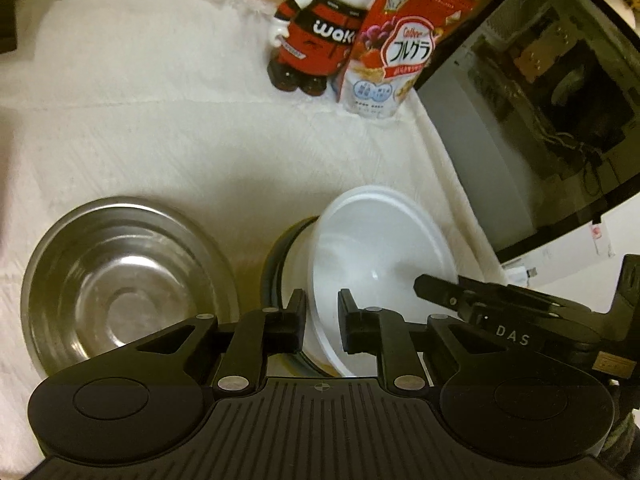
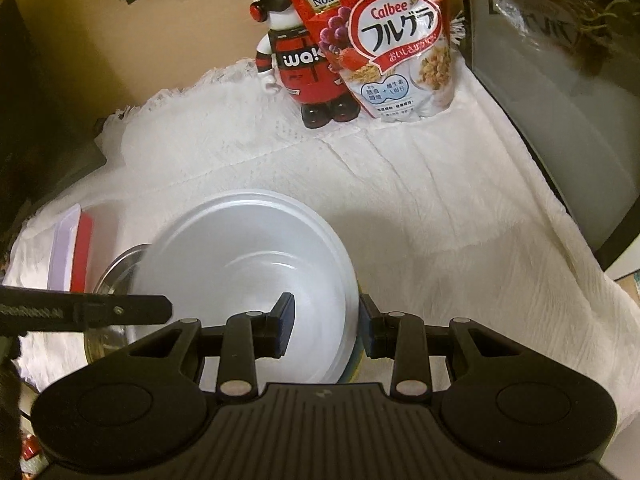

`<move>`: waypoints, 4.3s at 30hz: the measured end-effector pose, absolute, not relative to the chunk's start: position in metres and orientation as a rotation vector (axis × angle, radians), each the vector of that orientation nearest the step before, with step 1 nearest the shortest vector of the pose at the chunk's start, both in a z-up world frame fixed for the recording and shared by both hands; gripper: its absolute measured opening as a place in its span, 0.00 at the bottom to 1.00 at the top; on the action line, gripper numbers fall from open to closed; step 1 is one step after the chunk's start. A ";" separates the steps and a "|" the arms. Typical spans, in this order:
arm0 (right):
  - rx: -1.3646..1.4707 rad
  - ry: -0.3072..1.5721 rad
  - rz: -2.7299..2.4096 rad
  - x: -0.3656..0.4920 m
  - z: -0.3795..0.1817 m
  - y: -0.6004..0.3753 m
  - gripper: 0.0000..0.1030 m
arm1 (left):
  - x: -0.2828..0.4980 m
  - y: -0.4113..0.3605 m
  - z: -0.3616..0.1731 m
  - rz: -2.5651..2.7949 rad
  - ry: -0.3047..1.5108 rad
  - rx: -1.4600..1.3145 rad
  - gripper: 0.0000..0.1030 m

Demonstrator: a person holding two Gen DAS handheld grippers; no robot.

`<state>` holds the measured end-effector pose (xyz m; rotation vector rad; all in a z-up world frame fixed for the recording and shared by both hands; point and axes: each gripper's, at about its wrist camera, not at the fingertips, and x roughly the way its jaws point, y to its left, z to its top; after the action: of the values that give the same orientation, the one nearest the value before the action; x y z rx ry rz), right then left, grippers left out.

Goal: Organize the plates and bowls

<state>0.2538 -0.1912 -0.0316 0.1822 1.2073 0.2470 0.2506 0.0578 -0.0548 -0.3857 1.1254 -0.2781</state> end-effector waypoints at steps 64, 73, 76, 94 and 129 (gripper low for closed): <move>0.204 1.352 0.117 0.191 -0.080 0.007 0.46 | 0.242 0.236 -0.140 -0.165 1.172 -0.419 0.28; 0.149 1.336 0.119 0.199 -0.082 0.019 0.46 | 0.250 0.238 -0.143 -0.154 1.140 -0.420 0.29; 0.123 1.327 0.137 0.201 -0.083 0.019 0.46 | 0.250 0.240 -0.145 -0.152 1.142 -0.433 0.29; 0.031 0.970 0.462 0.229 0.001 -0.005 0.47 | 0.209 0.227 -0.058 -0.146 0.778 -0.527 0.16; -0.035 1.126 0.452 0.290 -0.063 -0.182 0.59 | 0.239 0.053 -0.046 -0.172 1.003 -0.244 0.13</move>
<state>0.2898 -0.1821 -0.0629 -0.0354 1.1261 0.4520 0.2390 0.0529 -0.0463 -0.2439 1.0028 -0.1722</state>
